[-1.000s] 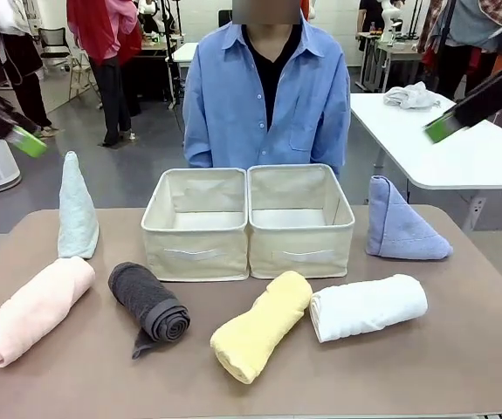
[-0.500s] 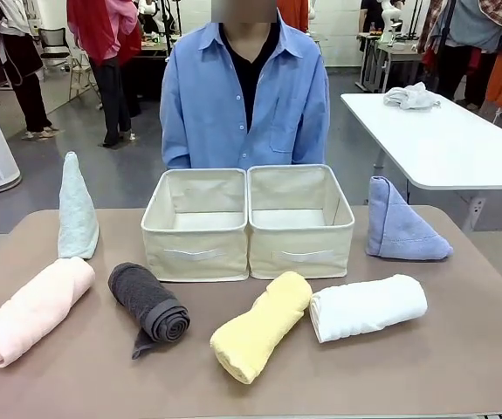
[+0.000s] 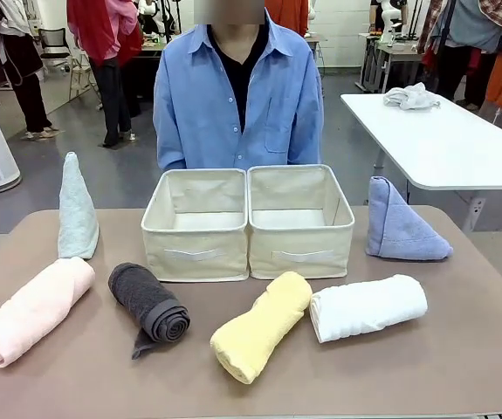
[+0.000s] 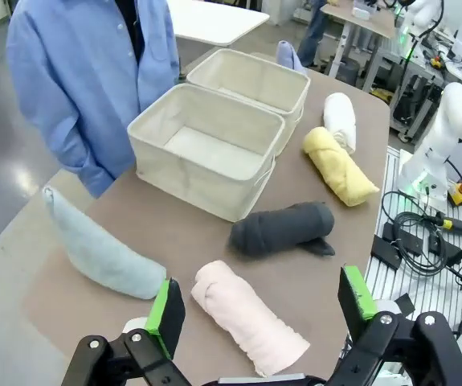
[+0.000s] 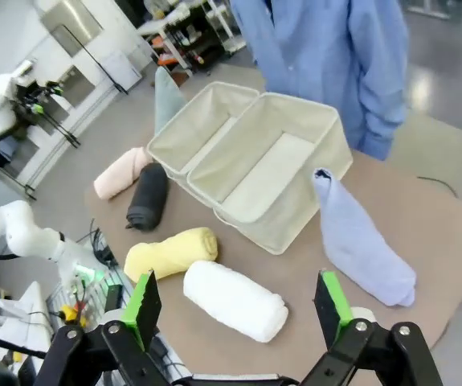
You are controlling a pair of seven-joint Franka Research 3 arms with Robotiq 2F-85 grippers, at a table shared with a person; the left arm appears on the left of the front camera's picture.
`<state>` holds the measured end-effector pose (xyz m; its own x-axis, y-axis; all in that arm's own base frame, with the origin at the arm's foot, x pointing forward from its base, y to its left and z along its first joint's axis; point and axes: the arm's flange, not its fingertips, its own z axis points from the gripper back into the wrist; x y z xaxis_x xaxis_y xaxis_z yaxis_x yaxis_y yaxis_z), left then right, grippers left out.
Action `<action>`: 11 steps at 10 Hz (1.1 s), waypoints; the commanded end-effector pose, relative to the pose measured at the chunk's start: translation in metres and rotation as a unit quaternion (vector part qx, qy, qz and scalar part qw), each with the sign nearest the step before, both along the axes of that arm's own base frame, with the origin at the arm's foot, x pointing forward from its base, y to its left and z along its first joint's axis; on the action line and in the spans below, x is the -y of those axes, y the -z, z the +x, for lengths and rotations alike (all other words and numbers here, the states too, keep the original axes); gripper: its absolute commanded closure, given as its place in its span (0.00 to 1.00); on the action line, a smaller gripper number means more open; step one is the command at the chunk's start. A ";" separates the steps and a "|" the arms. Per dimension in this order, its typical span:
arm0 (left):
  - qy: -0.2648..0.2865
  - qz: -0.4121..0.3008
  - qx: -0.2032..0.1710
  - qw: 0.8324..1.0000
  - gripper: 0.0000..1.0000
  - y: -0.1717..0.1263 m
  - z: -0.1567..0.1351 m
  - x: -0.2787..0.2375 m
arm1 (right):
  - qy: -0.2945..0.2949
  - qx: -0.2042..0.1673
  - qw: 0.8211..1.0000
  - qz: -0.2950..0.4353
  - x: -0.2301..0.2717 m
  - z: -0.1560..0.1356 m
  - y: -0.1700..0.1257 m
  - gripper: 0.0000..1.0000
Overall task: Sort the towels based on their folding style.
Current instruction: Pick up one triangle-folded towel and place it in the left Fabric basket.
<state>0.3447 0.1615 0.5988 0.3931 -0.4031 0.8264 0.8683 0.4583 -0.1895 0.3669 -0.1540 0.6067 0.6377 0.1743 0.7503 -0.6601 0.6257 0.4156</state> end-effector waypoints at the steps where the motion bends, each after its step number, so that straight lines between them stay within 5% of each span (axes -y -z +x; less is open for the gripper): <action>1: -0.016 0.008 -0.017 1.000 0.00 -0.004 0.002 0.003 | -0.016 -0.008 0.999 -0.041 -0.007 -0.005 0.006 0.00; 4: -0.028 0.019 -0.049 0.998 0.00 -0.002 0.010 0.001 | -0.027 -0.045 0.994 -0.095 -0.011 -0.005 0.010 0.00; 5: -0.017 0.013 -0.022 1.000 0.00 0.003 0.004 0.001 | -0.037 -0.063 0.990 -0.119 -0.013 -0.006 0.012 0.00; 6: -0.017 0.013 -0.022 1.000 0.00 0.003 0.004 0.001 | -0.017 -0.033 0.997 -0.071 -0.010 -0.004 0.006 0.00; 11: -0.017 0.013 -0.022 1.000 0.00 0.003 0.004 0.001 | -0.017 -0.033 0.997 -0.071 -0.010 -0.004 0.006 0.00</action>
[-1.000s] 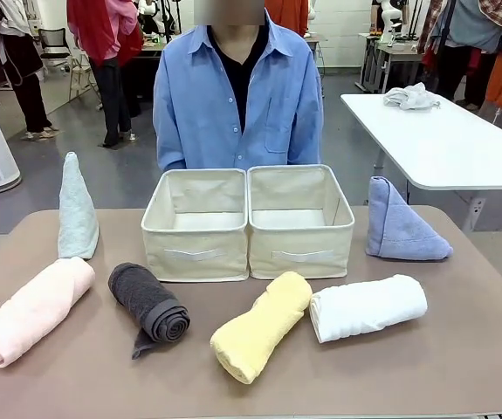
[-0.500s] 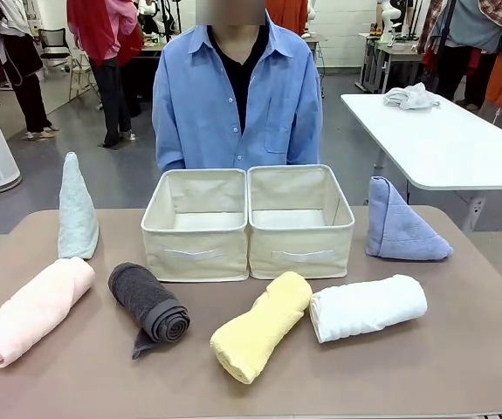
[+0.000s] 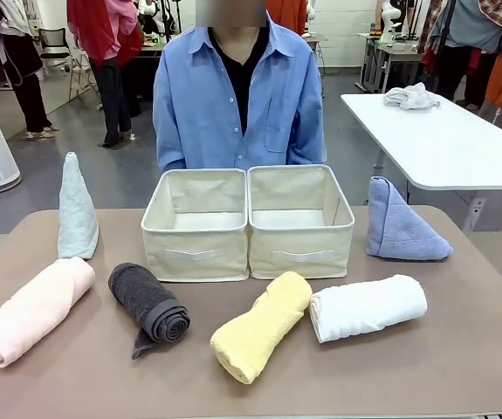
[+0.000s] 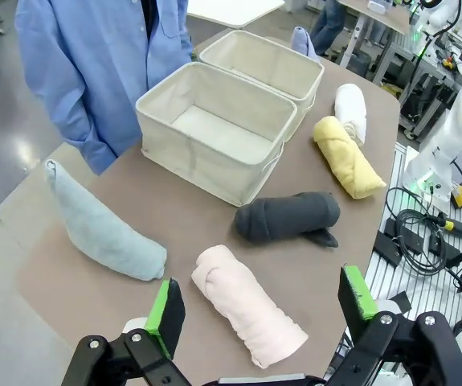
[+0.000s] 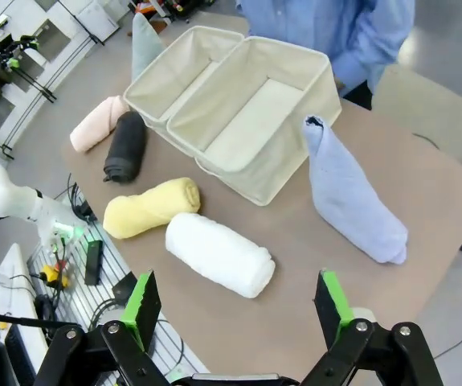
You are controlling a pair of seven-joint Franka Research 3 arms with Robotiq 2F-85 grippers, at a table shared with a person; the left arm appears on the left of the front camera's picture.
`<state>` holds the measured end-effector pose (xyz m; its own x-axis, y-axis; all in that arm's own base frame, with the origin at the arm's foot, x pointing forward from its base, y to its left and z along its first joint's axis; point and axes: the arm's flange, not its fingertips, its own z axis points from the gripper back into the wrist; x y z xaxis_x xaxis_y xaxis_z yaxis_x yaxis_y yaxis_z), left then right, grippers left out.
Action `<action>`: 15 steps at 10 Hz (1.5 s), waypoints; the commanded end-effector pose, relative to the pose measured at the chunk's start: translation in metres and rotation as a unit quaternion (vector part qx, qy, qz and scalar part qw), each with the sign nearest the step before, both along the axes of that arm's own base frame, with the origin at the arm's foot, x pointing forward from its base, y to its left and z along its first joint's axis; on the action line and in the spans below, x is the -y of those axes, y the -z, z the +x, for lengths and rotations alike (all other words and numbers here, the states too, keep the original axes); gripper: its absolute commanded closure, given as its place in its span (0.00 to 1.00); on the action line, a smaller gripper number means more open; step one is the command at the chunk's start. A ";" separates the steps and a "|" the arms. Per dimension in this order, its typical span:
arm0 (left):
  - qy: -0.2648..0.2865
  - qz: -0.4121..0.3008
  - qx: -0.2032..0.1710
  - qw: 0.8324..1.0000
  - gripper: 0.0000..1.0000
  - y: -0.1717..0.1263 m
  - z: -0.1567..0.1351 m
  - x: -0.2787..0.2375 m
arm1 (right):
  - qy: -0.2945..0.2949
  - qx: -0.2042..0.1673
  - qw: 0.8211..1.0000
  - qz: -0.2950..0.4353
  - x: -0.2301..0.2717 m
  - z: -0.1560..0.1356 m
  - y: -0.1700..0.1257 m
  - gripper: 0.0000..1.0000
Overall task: Sort the towels based on their folding style.
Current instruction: Pick up one triangle-folded towel and place it in the left Fabric basket.
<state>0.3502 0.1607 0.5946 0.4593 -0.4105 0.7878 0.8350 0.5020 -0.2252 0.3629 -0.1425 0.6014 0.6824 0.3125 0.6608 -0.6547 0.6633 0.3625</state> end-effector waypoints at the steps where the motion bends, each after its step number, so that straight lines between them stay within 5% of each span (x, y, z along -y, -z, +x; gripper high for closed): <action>1: 0.005 -0.003 0.008 1.000 0.00 -0.001 -0.001 0.000 | 0.002 0.005 1.000 0.009 0.001 0.000 0.001 0.00; 12: 0.000 0.000 0.000 1.000 0.00 0.000 0.000 0.000 | 0.002 0.005 1.000 0.009 0.001 0.000 0.001 0.00; 14: -0.095 0.066 -0.055 0.992 0.00 -0.036 0.078 0.034 | 0.002 0.005 1.000 0.009 0.001 0.000 0.001 0.00; 15: -0.138 0.131 -0.112 0.975 0.00 -0.047 0.125 0.059 | 0.002 0.005 1.000 0.009 0.001 0.000 0.001 0.00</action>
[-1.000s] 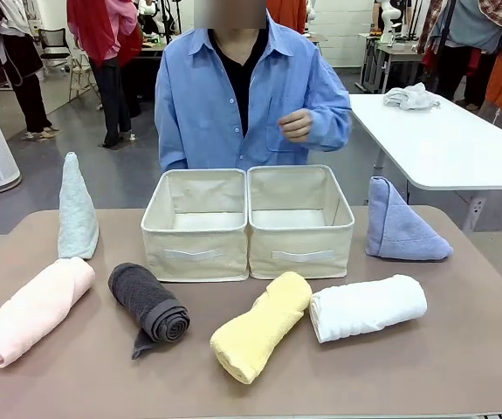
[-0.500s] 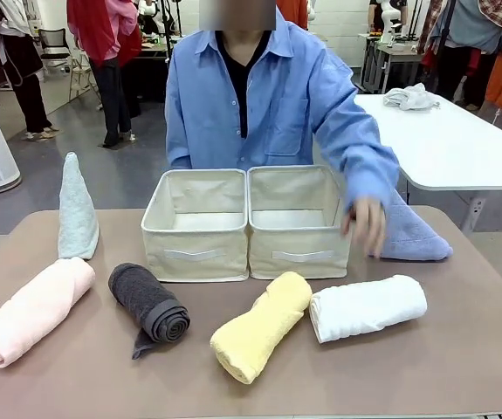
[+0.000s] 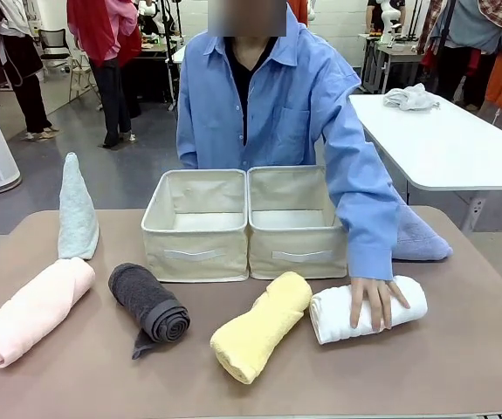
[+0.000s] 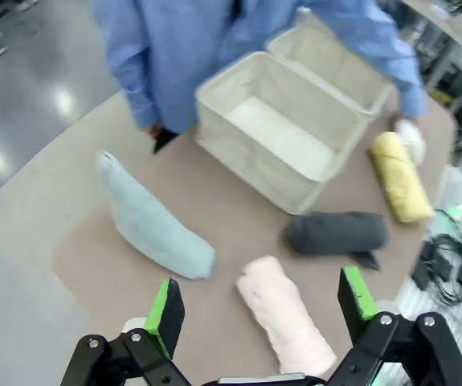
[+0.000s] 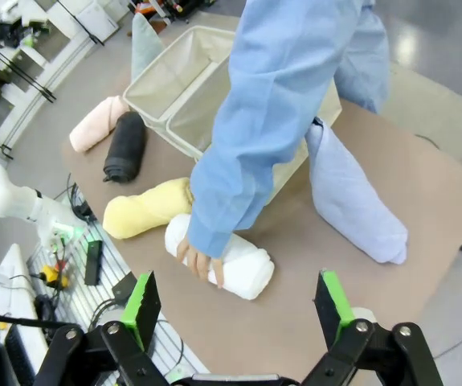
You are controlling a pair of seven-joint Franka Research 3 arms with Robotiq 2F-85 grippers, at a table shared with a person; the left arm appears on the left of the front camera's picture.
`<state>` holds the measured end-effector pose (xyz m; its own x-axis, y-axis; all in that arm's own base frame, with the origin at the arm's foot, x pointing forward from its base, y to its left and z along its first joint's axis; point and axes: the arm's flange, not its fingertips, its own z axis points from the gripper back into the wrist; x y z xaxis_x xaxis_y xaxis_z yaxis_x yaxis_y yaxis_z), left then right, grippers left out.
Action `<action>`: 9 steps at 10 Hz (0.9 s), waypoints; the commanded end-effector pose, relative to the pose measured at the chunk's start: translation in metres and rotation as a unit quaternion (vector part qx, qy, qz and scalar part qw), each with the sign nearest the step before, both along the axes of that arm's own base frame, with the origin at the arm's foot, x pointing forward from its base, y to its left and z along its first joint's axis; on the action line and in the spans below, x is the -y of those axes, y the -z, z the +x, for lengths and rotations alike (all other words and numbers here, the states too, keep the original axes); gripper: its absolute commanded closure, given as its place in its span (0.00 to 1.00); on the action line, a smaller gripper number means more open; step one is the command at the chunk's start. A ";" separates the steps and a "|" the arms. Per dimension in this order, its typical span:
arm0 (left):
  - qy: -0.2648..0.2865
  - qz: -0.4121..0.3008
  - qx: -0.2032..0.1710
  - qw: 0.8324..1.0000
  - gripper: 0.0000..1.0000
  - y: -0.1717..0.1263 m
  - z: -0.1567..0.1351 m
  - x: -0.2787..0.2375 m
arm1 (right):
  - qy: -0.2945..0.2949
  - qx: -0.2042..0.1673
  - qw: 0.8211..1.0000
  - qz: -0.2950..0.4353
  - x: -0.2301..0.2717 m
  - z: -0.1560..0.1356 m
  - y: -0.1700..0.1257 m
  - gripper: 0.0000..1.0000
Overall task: Sort the towels based on their folding style.
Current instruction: Pick up one triangle-folded towel and place it in the left Fabric basket.
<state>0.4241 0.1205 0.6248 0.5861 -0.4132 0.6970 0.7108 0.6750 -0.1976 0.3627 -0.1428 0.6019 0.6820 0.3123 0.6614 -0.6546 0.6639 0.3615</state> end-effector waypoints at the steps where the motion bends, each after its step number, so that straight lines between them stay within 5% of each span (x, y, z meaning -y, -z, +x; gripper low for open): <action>1: -0.111 0.118 -0.132 0.978 0.00 -0.017 0.091 0.039 | 0.001 0.005 1.000 0.009 0.001 0.001 0.001 0.00; 4: -0.176 0.182 -0.252 0.934 0.00 0.020 0.165 0.090 | 0.001 0.005 1.000 0.009 0.001 0.001 0.001 0.00; 6: -0.260 0.252 -0.260 0.895 0.00 0.065 0.197 0.098 | 0.001 0.005 1.000 0.009 0.001 0.001 0.001 0.00; 9: -0.283 0.266 -0.211 0.897 0.00 0.112 0.207 0.133 | 0.001 0.005 1.000 0.009 0.001 0.001 0.001 0.00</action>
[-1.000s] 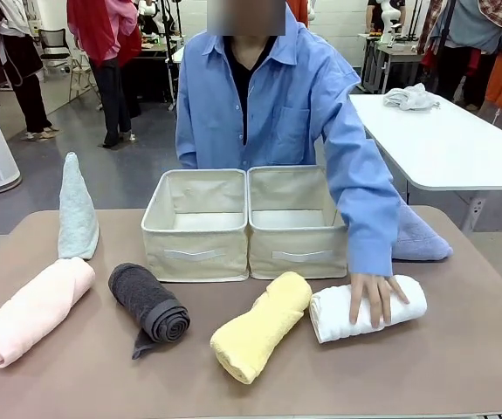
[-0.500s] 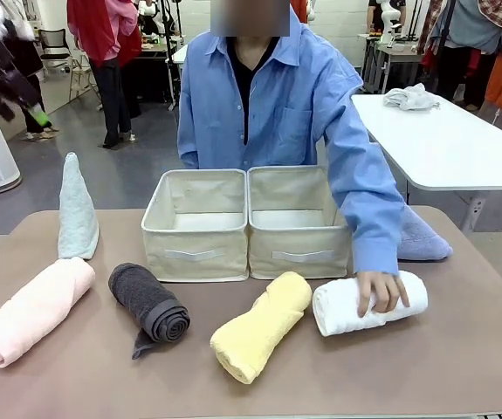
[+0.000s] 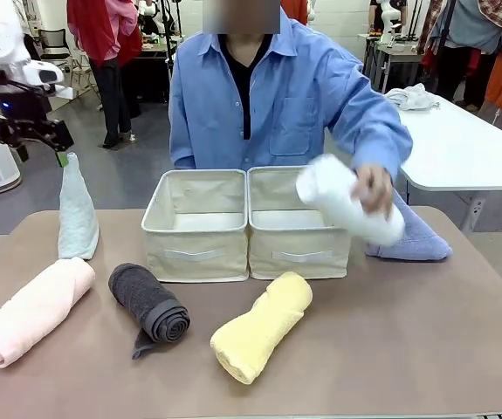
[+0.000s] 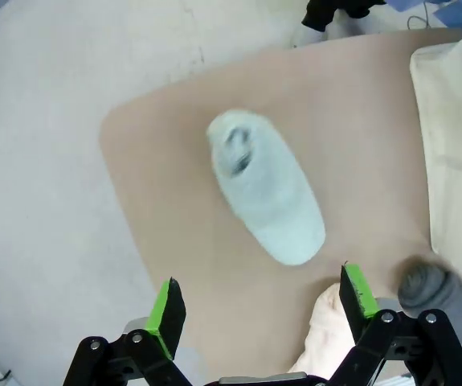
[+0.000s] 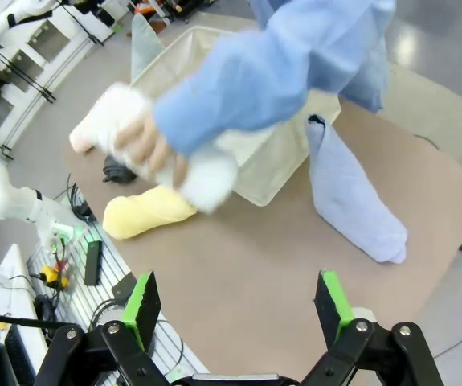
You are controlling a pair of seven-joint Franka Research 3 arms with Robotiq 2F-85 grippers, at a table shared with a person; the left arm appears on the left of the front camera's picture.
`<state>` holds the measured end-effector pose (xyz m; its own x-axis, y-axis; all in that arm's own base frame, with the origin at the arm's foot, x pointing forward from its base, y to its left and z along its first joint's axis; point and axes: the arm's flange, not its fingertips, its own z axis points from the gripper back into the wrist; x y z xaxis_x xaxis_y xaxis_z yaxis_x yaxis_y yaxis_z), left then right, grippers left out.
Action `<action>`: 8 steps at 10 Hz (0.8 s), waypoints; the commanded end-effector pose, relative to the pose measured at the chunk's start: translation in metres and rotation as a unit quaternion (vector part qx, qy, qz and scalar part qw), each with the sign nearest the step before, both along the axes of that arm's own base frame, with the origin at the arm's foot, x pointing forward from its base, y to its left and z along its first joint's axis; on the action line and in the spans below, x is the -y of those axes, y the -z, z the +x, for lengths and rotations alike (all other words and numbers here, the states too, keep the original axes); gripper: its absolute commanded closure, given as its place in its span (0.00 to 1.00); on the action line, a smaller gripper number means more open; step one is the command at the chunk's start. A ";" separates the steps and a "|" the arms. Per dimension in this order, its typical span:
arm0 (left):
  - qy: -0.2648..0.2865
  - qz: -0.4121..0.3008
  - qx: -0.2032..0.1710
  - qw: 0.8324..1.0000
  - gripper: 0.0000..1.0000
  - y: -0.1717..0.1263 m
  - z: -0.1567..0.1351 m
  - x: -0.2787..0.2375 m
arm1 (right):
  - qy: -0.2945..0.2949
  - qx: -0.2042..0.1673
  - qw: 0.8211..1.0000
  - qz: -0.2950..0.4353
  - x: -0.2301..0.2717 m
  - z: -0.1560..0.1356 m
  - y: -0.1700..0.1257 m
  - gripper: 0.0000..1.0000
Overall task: Sort the towels based on their folding style.
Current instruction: Pick up one triangle-folded towel and place it in the left Fabric basket.
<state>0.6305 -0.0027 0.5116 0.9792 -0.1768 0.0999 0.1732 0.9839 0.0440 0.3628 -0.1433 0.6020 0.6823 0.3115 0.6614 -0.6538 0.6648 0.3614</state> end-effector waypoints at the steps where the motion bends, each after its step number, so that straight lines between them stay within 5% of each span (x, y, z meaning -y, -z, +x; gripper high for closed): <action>1: -0.016 0.009 0.055 0.998 0.00 0.007 0.003 0.011 | 0.001 0.005 1.000 0.009 0.000 0.000 0.001 0.00; 2: -0.018 0.010 0.088 0.996 0.00 0.010 0.002 0.009 | 0.001 0.005 1.000 0.009 0.000 0.000 0.001 0.00; 3: 0.001 -0.002 0.021 1.000 0.00 0.003 0.006 0.011 | 0.001 0.005 1.000 0.009 0.000 0.000 0.001 0.00; 8: 0.001 -0.002 0.021 1.000 0.00 0.003 0.006 0.011 | 0.001 0.005 1.000 0.009 0.000 0.000 0.001 0.00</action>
